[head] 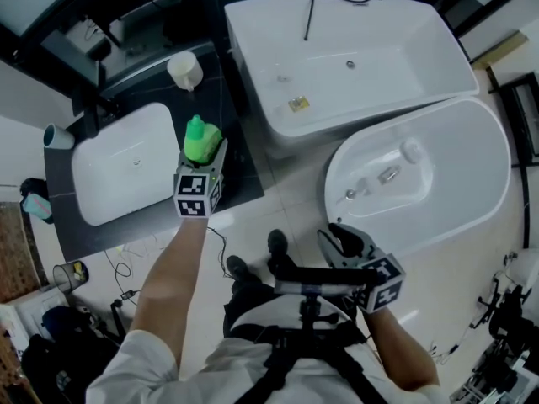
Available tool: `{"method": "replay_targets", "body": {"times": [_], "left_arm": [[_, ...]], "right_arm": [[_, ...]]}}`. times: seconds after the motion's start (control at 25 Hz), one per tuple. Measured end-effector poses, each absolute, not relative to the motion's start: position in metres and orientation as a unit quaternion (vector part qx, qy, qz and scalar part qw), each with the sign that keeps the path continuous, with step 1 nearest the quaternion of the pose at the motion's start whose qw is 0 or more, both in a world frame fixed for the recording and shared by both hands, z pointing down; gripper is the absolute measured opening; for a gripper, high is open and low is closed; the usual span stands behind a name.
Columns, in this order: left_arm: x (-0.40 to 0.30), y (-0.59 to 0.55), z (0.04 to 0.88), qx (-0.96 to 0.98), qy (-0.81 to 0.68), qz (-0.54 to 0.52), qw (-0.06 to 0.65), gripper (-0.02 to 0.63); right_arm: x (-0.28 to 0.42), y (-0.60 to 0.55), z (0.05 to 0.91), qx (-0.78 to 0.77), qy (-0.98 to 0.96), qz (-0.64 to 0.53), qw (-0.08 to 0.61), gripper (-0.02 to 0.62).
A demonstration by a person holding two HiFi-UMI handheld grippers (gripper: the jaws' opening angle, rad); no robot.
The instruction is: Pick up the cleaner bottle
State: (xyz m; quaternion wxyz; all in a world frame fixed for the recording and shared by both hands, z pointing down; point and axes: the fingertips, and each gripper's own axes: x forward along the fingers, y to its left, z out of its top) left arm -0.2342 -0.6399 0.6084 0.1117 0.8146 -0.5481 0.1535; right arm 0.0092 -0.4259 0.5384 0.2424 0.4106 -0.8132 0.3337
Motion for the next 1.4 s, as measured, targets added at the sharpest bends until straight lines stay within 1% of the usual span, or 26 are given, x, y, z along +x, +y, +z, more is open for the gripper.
{"method": "replay_targets", "body": {"times": [0.24, 0.52, 1.04, 1.12, 1.4], "left_arm": [[-0.237, -0.64, 0.607, 0.812, -0.552, 0.147, 0.119, 0.181], [-0.243, -0.638, 0.598, 0.805, -0.564, 0.129, 0.129, 0.179], [-0.241, -0.623, 0.558, 0.802, -0.571, 0.127, 0.12, 0.178], [-0.242, -0.621, 0.55, 0.802, -0.572, 0.125, 0.119, 0.178], [-0.248, -0.623, 0.512, 0.804, -0.572, 0.123, 0.104, 0.178]], "right_arm": [[0.015, -0.42, 0.54, 0.411, -0.81, 0.334, 0.252, 0.126], [0.019, -0.417, 0.54, 0.408, -0.812, 0.336, 0.247, 0.126], [0.0, -0.419, 0.532, 0.387, -0.834, 0.335, 0.207, 0.126], [-0.004, -0.418, 0.53, 0.384, -0.838, 0.332, 0.201, 0.115], [-0.016, -0.419, 0.52, 0.378, -0.849, 0.321, 0.181, 0.115]]}}
